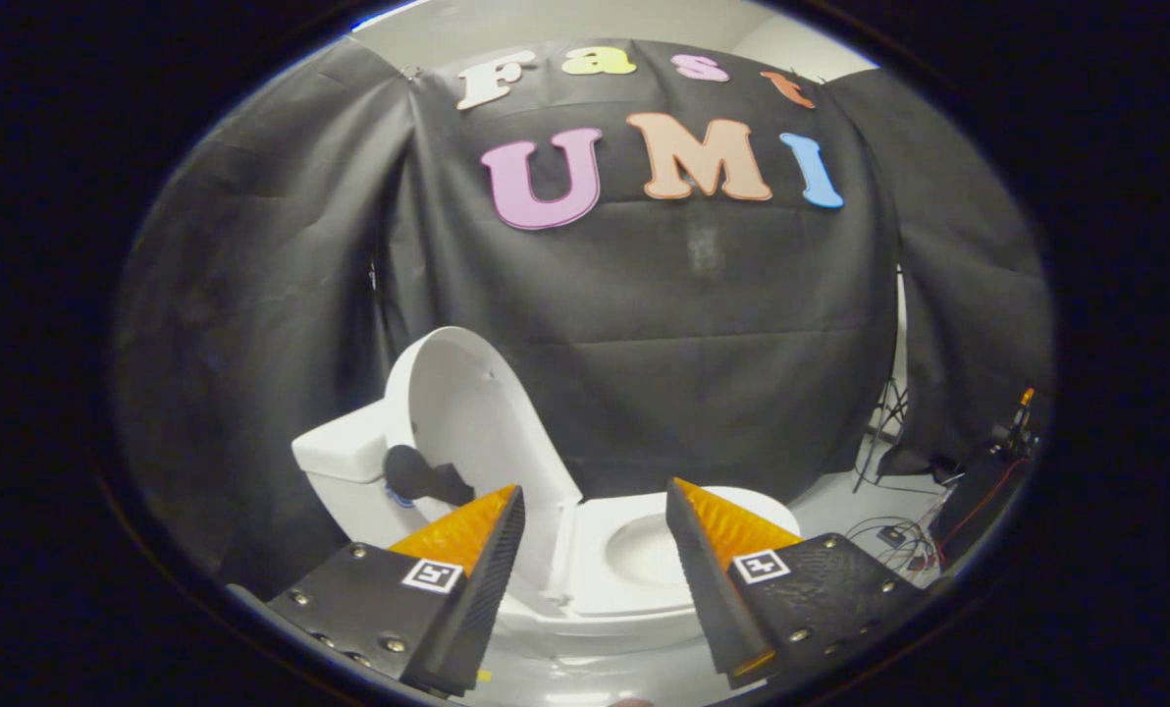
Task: Open the toilet lid.
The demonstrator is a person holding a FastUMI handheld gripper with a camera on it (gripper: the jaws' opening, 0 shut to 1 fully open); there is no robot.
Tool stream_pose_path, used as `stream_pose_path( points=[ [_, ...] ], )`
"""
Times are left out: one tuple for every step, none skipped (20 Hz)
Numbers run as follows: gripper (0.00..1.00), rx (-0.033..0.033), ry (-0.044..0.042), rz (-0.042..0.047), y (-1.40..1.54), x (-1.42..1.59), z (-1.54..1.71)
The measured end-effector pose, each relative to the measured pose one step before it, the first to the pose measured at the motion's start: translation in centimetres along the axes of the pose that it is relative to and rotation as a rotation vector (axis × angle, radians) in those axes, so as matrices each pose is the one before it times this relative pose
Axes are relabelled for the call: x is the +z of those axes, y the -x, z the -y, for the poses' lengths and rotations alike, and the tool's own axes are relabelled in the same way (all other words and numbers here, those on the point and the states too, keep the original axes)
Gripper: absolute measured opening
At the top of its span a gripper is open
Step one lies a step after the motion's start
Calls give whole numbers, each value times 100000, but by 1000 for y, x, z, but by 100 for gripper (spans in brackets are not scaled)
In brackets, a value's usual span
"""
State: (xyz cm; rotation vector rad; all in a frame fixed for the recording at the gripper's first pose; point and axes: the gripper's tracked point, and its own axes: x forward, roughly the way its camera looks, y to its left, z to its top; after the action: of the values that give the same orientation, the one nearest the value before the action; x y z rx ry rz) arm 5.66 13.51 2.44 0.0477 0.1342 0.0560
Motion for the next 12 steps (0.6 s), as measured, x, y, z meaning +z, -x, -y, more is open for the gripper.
stream_pose_path(
  points=[
    [85, -611, 971, 445, -95, 358, 909],
    [85, -714, 1028, 492, -214, 247, 1127],
    [86, 341, 1025, 129, -184, 99, 760],
    [87, -111, 1344, 267, -283, 86, 742],
    [87, 418, 907, 290, -313, 10, 691],
    [91, 271, 384, -104, -412, -63, 541],
    [95, 192, 67, -203, -259, -57, 478],
    [99, 589, -547, 501, -109, 70, 197],
    [99, 270, -601, 1248, -186, 304, 279],
    [99, 472, -693, 1113, -217, 323, 256],
    [99, 867, -387, 1353, -190, 366, 92],
    [99, 326, 169, 1207, -150, 263, 211]
  ],
)
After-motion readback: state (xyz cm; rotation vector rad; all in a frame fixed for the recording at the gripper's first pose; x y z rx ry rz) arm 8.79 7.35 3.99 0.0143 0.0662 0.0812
